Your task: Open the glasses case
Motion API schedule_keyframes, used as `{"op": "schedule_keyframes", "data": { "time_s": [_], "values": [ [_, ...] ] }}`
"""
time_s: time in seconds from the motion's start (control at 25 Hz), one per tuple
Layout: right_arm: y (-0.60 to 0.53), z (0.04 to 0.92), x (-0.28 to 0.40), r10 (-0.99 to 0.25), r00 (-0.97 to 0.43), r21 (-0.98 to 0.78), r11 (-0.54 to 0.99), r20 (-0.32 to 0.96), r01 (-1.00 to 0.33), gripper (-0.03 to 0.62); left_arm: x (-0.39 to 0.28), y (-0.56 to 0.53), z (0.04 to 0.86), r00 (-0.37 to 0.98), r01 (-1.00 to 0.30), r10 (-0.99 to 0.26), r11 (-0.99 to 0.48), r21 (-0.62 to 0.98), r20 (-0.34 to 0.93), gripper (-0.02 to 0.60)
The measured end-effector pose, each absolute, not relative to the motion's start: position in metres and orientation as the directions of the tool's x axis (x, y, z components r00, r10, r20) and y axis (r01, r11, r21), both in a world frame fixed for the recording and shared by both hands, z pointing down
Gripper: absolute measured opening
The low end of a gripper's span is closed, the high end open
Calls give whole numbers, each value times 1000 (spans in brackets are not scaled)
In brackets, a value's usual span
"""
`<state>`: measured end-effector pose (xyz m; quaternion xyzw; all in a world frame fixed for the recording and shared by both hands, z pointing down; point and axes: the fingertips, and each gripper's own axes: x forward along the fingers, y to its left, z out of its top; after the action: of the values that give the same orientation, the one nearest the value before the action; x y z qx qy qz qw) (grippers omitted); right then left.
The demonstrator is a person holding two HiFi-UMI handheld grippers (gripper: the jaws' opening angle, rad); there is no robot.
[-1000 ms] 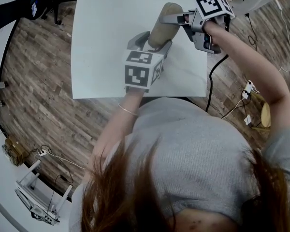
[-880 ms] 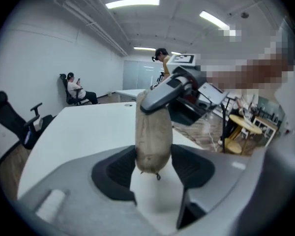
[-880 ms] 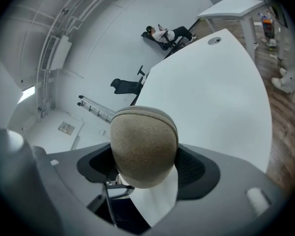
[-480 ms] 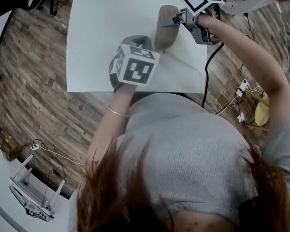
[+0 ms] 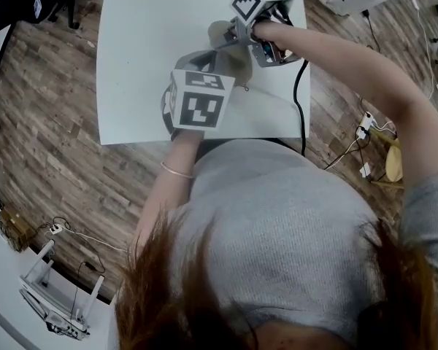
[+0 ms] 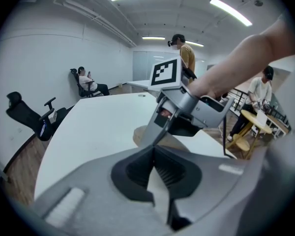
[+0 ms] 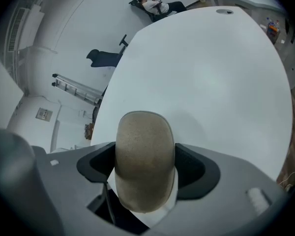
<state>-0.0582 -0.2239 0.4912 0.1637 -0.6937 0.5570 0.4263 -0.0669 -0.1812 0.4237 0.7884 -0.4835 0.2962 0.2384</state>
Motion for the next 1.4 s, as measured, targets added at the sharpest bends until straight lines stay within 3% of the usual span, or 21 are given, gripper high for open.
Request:
{"op": "schedule_keyframes", "data": {
  "time_s": [0.2,0.56,0.88,1.2,1.28,1.4],
  "values": [
    [-225,496,-66,170,-528,-545,425,832,-722,376,-71,-183,427,356,-904,-615,-418,92,703,2],
    [-224,494,-76,-109,-547,-403,561,830,-723,399,-86,-187,430,335,-917,-626,-387,93,704,2],
    [-222,495,-79,-208,-519,-297,622,829,-724,419,-99,-190,434,306,-934,-635,-343,96,709,2],
    [-231,462,-85,-408,-576,-154,707,708,-690,413,-116,-195,434,277,-954,-664,-276,117,694,2],
    [-236,454,-75,-463,-579,-171,664,671,-728,380,-117,-197,430,271,-958,-679,-262,119,682,2],
    [-250,421,-53,-609,-569,-180,579,553,-795,250,-117,-200,421,266,-961,-708,-250,119,655,2]
  ]
}}
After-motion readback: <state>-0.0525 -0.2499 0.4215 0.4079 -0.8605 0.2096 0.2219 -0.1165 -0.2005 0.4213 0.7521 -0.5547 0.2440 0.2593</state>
